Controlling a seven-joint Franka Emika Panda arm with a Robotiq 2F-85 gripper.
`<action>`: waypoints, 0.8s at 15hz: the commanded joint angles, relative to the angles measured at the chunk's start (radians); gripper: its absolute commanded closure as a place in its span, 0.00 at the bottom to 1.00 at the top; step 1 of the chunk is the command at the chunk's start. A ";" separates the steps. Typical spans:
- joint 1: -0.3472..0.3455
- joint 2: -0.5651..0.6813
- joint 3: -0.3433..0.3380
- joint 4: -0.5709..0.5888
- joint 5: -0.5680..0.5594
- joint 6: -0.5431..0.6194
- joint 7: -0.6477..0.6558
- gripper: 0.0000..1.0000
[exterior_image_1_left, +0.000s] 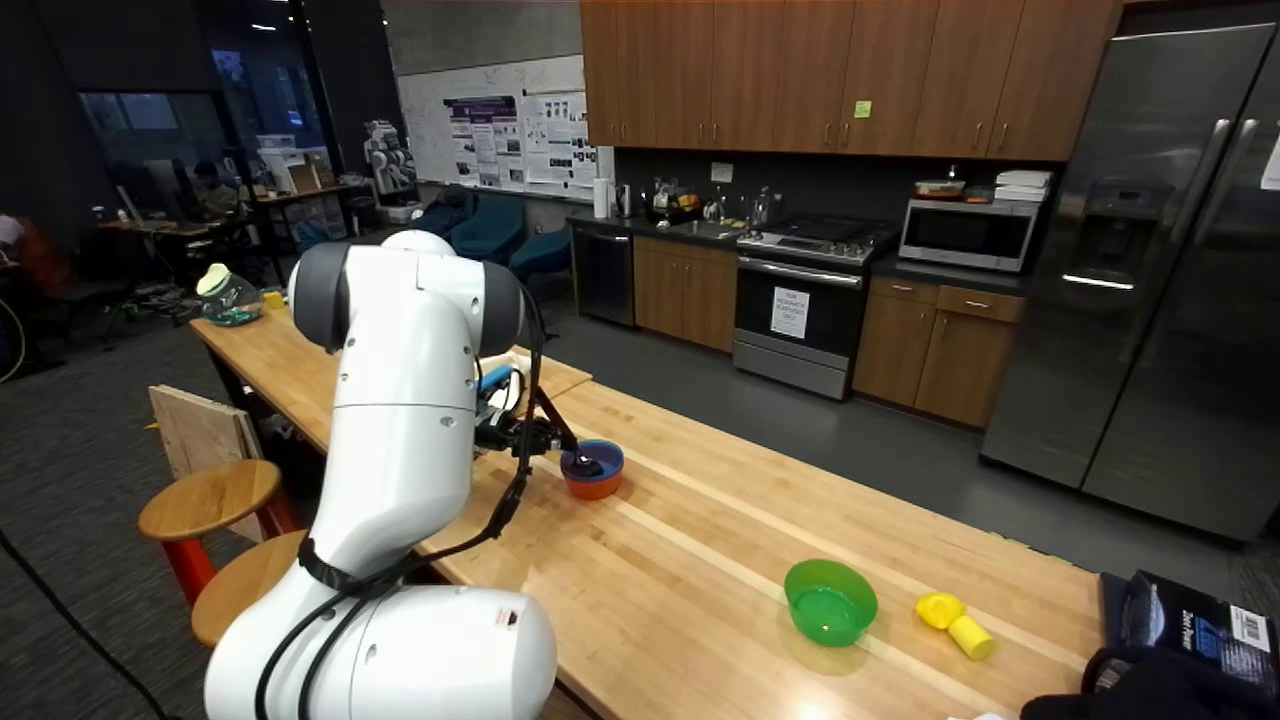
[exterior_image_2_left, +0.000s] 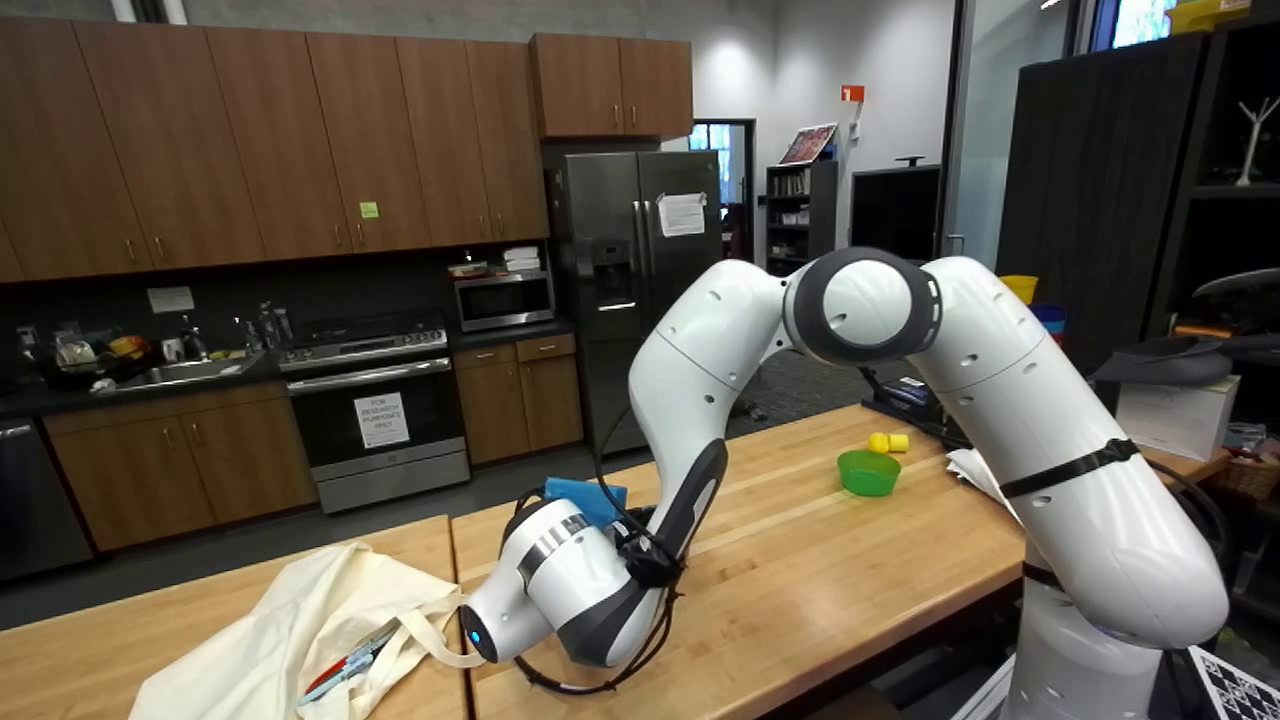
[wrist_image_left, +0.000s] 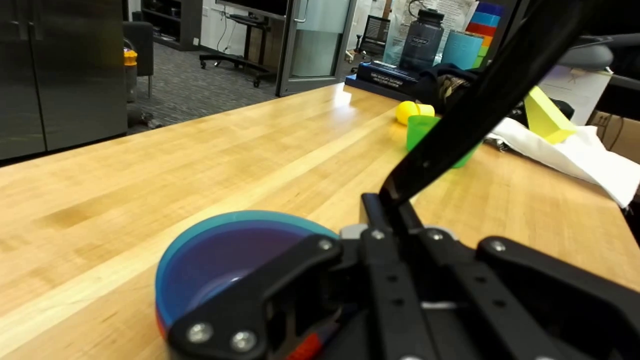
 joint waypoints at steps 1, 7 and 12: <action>-0.005 0.020 -0.007 0.029 -0.004 0.001 -0.041 0.98; -0.015 0.043 -0.020 0.055 -0.012 0.018 -0.080 0.98; -0.027 0.054 -0.030 0.070 -0.019 0.029 -0.103 0.98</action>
